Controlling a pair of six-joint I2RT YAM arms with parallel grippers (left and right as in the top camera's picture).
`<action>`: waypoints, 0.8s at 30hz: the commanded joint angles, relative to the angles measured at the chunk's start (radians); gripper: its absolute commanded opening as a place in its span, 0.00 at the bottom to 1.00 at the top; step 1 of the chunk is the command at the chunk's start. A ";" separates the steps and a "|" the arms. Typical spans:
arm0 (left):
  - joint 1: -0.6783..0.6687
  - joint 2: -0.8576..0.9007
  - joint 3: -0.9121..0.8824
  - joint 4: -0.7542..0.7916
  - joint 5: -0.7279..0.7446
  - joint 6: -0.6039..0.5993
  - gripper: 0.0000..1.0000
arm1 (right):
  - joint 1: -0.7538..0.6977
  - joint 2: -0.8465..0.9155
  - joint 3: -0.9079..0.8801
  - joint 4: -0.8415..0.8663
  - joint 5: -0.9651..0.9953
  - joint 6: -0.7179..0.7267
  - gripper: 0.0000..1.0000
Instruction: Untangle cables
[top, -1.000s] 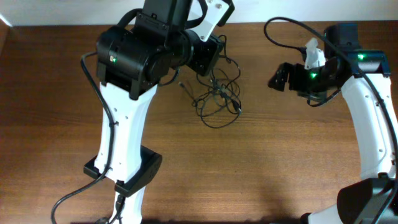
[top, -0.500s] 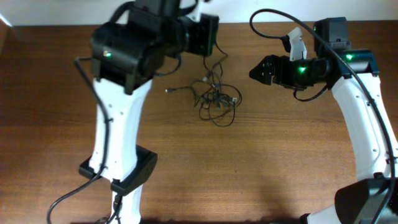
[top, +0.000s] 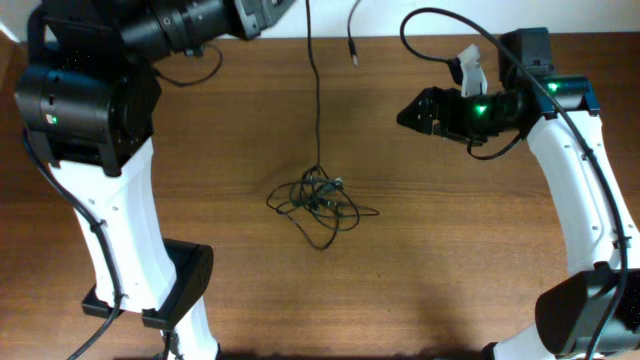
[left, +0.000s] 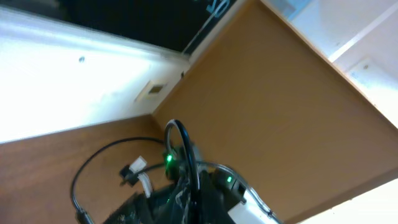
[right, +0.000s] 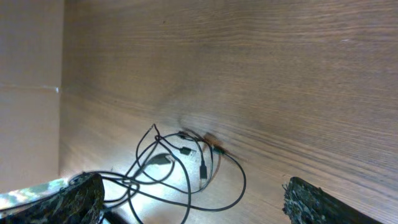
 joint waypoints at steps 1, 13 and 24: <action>0.021 -0.007 0.005 0.106 -0.016 -0.110 0.00 | 0.057 0.007 0.011 0.004 -0.039 -0.012 0.94; 0.059 -0.006 0.005 0.059 -0.039 -0.131 0.00 | 0.261 0.083 0.011 0.093 0.036 0.088 0.66; 0.061 -0.006 0.003 -0.002 -0.040 -0.083 0.00 | 0.310 0.123 0.010 0.117 -0.043 0.380 0.67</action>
